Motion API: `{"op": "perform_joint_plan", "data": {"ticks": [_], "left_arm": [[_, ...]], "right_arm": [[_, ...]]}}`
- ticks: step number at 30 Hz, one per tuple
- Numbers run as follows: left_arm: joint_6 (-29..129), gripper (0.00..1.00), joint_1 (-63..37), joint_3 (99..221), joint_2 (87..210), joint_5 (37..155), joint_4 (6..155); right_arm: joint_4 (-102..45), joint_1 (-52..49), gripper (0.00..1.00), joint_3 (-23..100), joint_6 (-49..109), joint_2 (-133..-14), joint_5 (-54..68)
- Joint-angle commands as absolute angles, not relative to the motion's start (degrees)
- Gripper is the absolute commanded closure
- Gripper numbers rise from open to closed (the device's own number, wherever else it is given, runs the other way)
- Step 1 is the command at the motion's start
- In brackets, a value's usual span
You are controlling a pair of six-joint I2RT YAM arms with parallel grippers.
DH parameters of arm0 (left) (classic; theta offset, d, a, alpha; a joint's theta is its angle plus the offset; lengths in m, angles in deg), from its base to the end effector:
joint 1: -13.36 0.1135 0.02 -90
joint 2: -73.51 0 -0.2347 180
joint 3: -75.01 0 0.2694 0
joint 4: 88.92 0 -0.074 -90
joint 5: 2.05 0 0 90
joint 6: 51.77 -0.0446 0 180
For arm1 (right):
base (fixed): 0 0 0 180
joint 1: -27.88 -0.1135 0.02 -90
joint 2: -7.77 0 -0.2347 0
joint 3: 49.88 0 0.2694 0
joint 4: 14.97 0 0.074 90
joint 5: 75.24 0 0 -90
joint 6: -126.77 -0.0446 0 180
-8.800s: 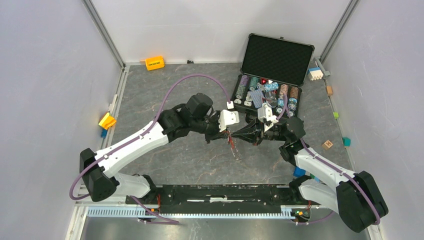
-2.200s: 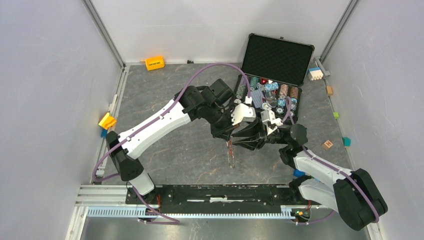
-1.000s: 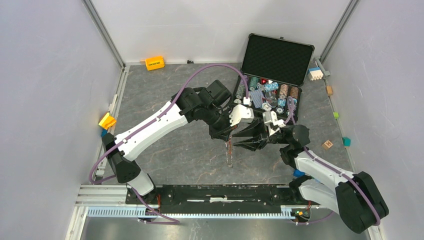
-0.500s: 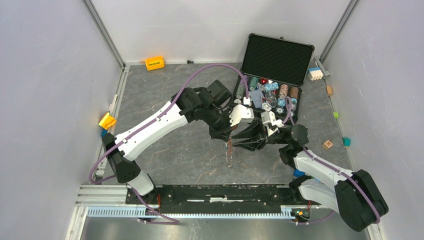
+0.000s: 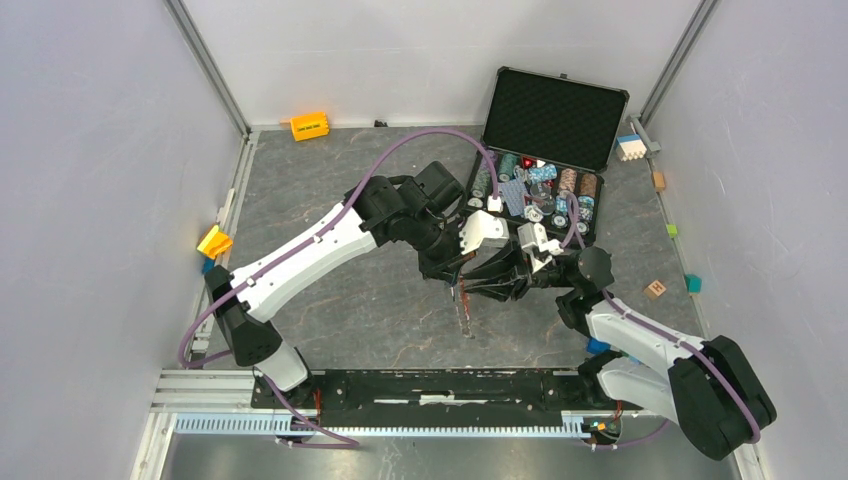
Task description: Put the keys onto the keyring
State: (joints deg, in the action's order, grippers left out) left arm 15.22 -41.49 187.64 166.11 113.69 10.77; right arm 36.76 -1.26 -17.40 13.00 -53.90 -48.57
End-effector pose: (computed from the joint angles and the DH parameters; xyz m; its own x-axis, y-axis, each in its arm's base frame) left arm 0.1801 -0.2894 0.3411 -0.1239 0.7875 -0.6037 0.9874 0.0377 -0.1534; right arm 0.1820 0.1471 0.2247 -0.0723 0.1669 -0.9833 -0.9947 -0.0843 0.0588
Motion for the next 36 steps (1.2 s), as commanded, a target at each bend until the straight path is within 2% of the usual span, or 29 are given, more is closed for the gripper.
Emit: {"op": "perform_joint_plan", "data": {"ticks": [1, 11, 19, 21, 27, 36], "left_arm": [[16.08, 0.98, -41.63, 190.18, 166.19, 115.17, 13.75], [16.21, 0.98, -41.59, 190.32, 166.36, 115.62, 13.78], [16.21, 0.98, -41.66, 189.59, 166.55, 115.64, 14.18], [16.18, 0.98, -41.65, 189.45, 166.57, 115.55, 14.23], [15.63, 0.98, -41.62, 187.87, 165.32, 114.62, 14.82], [13.09, 0.72, -40.20, 179.96, 158.37, 112.54, 21.28]], "right_arm": [[33.67, -2.07, 0.68, -14.96, 16.41, -54.02, -49.00], [30.96, -2.43, 0.77, -14.24, 17.44, -54.50, -47.46], [30.61, -2.48, 0.91, -14.01, 17.45, -54.32, -47.12], [30.45, -2.53, 1.00, -13.98, 17.55, -54.27, -46.92], [25.61, -2.46, 1.00, -13.11, 20.94, -52.98, -45.24], [27.99, -1.00, 1.00, -13.54, 18.50, -50.92, -43.86]]}}
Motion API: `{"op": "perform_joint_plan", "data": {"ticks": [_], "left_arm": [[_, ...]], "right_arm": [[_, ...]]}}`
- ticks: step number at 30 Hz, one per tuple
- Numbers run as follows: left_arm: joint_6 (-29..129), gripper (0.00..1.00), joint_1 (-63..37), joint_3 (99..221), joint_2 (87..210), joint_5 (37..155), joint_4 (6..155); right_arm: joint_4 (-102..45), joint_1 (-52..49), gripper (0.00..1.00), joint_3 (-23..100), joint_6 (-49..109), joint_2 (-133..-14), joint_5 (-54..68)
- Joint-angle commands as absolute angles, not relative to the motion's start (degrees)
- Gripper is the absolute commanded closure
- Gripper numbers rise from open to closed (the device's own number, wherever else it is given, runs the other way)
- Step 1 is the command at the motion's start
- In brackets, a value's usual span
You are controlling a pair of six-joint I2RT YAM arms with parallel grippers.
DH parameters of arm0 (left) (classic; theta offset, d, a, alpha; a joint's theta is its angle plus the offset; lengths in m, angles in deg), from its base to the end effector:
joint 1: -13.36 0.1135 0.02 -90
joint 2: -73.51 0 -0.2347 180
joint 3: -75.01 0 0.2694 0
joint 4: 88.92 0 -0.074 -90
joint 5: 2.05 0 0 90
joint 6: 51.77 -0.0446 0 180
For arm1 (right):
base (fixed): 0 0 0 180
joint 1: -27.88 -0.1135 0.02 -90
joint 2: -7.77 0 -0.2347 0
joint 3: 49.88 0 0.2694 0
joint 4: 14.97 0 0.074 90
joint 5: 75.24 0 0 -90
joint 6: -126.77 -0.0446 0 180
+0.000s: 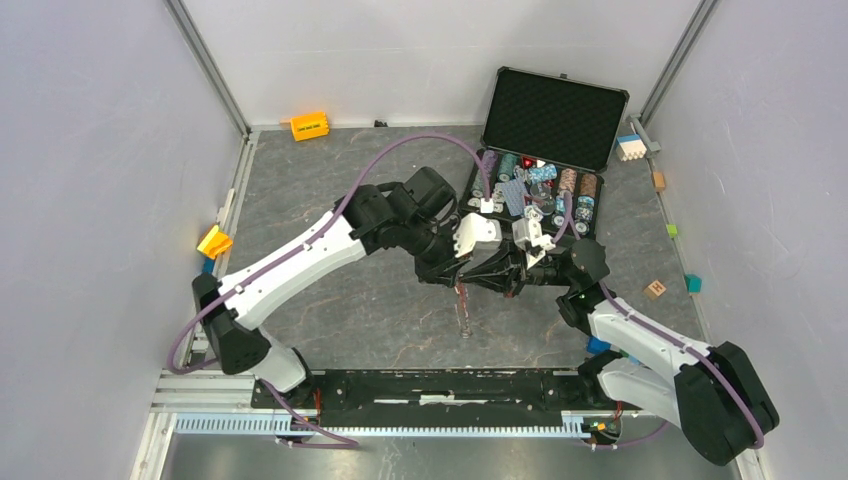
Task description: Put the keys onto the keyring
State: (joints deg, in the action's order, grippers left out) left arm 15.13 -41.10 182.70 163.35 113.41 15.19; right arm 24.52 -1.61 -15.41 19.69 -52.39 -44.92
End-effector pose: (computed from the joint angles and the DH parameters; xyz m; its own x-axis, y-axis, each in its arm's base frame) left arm 0.1799 -0.2848 0.3338 -0.1135 0.7683 -0.6300 0.9909 0.0416 -0.1278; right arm 0.1897 0.1515 0.2233 -0.0888 0.1201 -0.9888 -0.9960 -0.0089 0.0884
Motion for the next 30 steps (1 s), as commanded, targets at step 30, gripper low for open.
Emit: {"op": "perform_joint_plan", "data": {"ticks": [30], "left_arm": [[4.38, 0.62, -37.80, 157.55, 144.26, 123.99, 47.53]], "right_arm": [[31.22, 2.88, 1.00, -14.07, 14.30, -50.33, -44.56]]}}
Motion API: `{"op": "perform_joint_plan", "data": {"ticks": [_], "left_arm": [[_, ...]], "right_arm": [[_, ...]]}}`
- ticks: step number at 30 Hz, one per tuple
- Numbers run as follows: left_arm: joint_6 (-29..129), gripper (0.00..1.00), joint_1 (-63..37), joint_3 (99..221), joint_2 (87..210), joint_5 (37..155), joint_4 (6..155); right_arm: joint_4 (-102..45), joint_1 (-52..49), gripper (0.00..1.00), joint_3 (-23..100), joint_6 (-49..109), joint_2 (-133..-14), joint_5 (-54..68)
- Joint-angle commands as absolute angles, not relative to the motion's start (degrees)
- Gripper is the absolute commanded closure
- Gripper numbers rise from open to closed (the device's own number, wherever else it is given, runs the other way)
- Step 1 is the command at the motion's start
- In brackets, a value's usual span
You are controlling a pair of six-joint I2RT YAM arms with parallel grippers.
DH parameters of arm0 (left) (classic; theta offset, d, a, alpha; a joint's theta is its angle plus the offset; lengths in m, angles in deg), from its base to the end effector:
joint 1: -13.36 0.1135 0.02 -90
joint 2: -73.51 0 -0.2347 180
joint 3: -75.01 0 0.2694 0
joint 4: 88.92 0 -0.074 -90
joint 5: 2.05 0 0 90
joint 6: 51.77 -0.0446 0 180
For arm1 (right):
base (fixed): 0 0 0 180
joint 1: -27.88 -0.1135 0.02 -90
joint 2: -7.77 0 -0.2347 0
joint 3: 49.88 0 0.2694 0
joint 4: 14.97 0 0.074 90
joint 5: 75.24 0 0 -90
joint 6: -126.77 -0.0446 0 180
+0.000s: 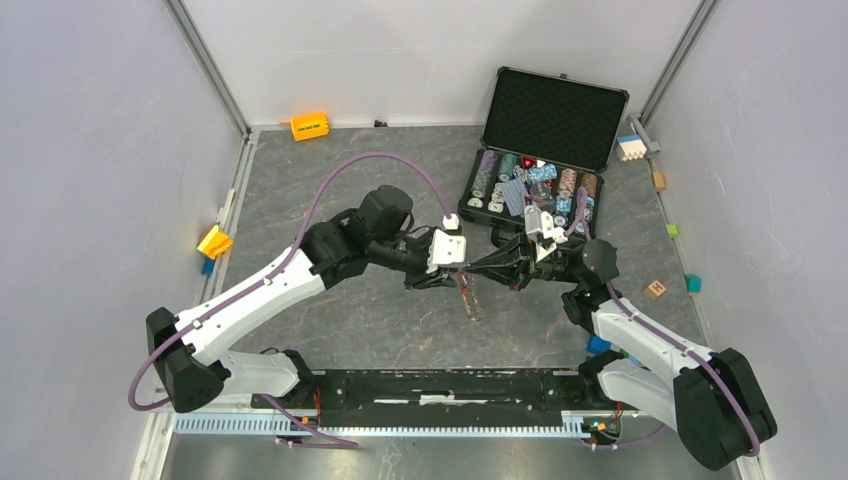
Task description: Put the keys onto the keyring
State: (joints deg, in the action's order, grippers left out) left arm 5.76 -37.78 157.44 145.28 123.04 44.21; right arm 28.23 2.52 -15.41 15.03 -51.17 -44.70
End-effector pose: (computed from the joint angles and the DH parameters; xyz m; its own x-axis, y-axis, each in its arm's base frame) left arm 0.1686 -0.2501 0.3210 0.1856 0.4698 -0.8630 0.9821 -0.1185 0.1467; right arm 0.1965 0.1356 0.2340 -0.0841 0.1684 -0.9821 -0.9943 0.0511 0.0939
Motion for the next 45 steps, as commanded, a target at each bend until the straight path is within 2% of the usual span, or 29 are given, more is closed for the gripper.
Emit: {"op": "perform_joint_plan", "data": {"ticks": [1, 13, 24, 28, 35, 42, 45], "left_arm": [[4.63, 0.62, -37.79, 157.65, 144.39, 123.45, 47.70], [14.56, 0.65, -37.80, 158.10, 146.34, 121.02, 49.47], [18.05, 0.91, -37.80, 159.33, 149.16, 121.00, 48.86], [18.79, 0.94, -37.71, 159.72, 149.62, 120.87, 48.77], [19.37, 0.92, -37.62, 160.12, 149.92, 120.79, 48.72], [16.68, 0.75, -36.63, 159.90, 146.71, 119.40, 48.05], [14.11, 0.72, -36.65, 159.14, 145.14, 120.48, 49.50]], "right_arm": [[31.22, 2.90, 1.00, -14.07, 14.24, -50.34, -44.56], [31.22, 3.46, 1.00, -14.25, 14.35, -50.00, -44.56], [31.31, 3.81, 1.00, -14.69, 14.80, -49.47, -44.12], [31.39, 3.83, 1.00, -14.86, 15.04, -49.28, -44.12], [31.40, 3.82, 1.00, -14.99, 15.19, -49.05, -44.12], [30.25, 3.81, 1.00, -14.87, 16.42, -48.82, -44.38], [30.96, 3.87, 1.00, -14.77, 15.72, -49.37, -44.86]]}}
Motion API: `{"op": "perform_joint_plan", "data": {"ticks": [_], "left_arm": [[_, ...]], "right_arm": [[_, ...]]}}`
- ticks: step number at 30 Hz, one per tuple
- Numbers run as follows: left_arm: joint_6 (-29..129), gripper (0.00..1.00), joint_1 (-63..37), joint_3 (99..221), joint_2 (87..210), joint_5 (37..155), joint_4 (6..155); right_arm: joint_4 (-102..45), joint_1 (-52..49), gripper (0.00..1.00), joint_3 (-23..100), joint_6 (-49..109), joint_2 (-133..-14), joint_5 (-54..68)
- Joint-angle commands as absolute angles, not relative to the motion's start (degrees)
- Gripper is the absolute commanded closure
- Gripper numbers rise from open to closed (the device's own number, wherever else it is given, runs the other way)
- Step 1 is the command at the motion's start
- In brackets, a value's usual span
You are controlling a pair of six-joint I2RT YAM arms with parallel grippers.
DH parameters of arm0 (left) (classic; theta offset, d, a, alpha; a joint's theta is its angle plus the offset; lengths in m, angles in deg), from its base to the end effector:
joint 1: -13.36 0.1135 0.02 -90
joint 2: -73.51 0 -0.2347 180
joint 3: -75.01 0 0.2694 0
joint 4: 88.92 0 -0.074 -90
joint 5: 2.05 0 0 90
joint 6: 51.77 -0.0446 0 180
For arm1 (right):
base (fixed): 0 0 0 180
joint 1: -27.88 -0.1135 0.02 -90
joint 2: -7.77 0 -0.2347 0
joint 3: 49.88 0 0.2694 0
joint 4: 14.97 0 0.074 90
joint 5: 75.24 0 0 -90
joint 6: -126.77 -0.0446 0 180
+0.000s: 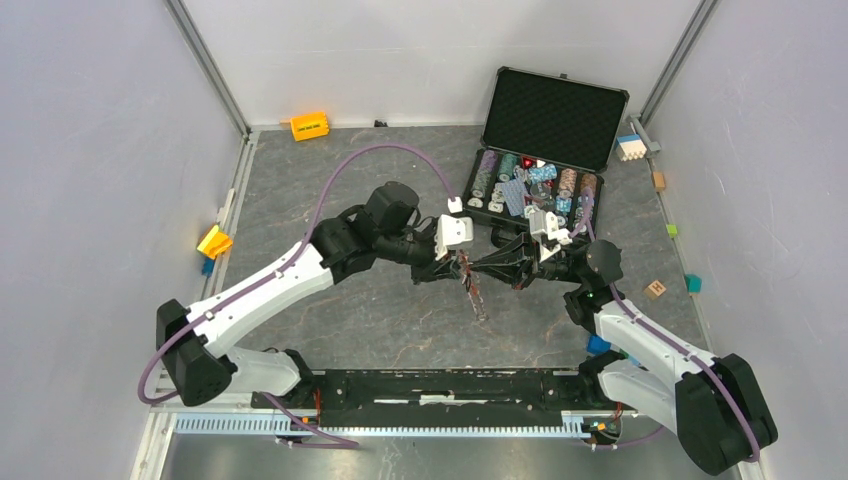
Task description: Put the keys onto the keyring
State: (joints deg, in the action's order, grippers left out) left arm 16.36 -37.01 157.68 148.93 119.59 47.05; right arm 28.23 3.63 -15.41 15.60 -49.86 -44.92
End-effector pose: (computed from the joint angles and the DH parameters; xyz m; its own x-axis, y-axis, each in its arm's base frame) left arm 0.1847 -0.2597 0.3076 -0.0103 0.5097 -0.8603 0.9995 0.0319 0.0069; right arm 0.1964 0.1307 0.2388 -0.0505 0.1772 -0.9829 -0.9957 0.0678 0.0634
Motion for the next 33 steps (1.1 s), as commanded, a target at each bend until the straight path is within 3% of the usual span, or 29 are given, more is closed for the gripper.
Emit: {"op": "perform_joint_plan", "data": {"ticks": [1, 9, 33], "left_arm": [[13.16, 0.71, -36.65, 158.75, 144.78, 121.01, 50.18], [9.98, 0.71, -36.65, 159.31, 146.12, 128.60, 49.89], [8.43, 0.74, -36.43, 159.25, 146.24, 120.57, 50.88]], "right_arm": [[31.42, 3.83, 1.00, -14.86, 15.40, -49.49, -45.07], [31.84, 3.82, 1.00, -14.95, 15.12, -49.80, -45.18], [32.01, 3.81, 1.00, -15.02, 14.86, -49.80, -45.52]]}}
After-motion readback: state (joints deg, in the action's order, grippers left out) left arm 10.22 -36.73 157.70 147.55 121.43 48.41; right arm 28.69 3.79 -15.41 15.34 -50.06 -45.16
